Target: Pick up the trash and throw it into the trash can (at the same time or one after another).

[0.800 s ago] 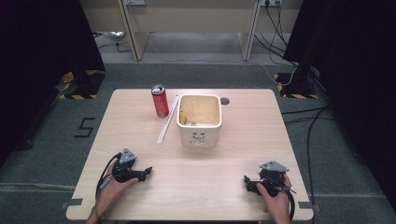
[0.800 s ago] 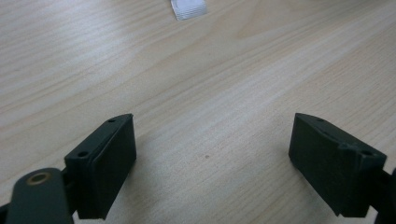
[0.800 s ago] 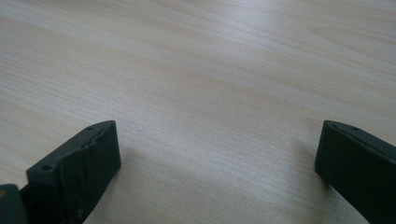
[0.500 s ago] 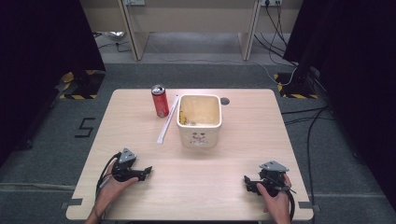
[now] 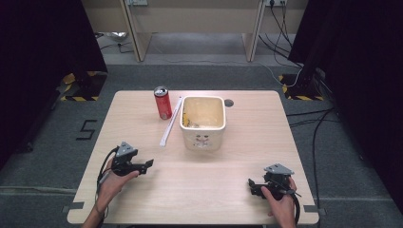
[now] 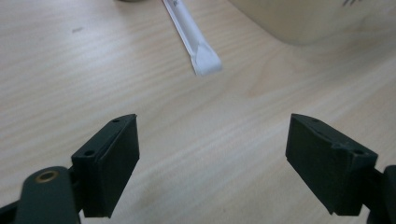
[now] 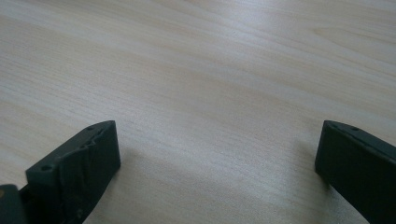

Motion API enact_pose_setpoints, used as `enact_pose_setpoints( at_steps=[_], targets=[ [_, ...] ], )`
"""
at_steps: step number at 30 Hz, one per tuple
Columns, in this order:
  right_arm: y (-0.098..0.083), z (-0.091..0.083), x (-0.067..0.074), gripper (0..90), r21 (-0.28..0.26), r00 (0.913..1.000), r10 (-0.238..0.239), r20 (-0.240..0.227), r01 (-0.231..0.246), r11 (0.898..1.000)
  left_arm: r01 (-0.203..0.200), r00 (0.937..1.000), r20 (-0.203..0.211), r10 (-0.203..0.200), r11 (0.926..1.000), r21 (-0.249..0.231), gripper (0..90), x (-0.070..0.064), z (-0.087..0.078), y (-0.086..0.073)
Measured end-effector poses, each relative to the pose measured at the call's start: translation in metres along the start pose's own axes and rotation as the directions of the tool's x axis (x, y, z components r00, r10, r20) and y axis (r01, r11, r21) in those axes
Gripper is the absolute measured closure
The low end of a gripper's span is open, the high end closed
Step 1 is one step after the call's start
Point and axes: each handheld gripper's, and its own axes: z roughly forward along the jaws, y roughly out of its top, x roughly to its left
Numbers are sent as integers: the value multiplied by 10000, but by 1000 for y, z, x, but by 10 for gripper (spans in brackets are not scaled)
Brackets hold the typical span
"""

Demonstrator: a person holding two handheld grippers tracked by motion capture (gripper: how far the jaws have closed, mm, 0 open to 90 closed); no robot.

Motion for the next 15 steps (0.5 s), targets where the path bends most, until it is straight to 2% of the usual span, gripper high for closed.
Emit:
enact_pose_setpoints(
  at_steps=[4,8,10,15],
  targets=[
    [0,0,0,3,-1,10000,0,-15,0,10000,-9,10000,-59,9,10000,-80,170,3,2,9],
    [0,0,0,3,5,10000,-65,-72,65,10000,228,9997,-17,-229,9996,-190,170,5,3,20],
    [-1,-1,0,3,8,9999,-90,-94,90,10000,177,9998,-30,-178,9995,-243,171,5,4,31],
    [-1,0,0,3,-3,9999,-124,-94,124,9999,206,9998,87,-204,9993,-299,171,9,10,41]
  ],
)
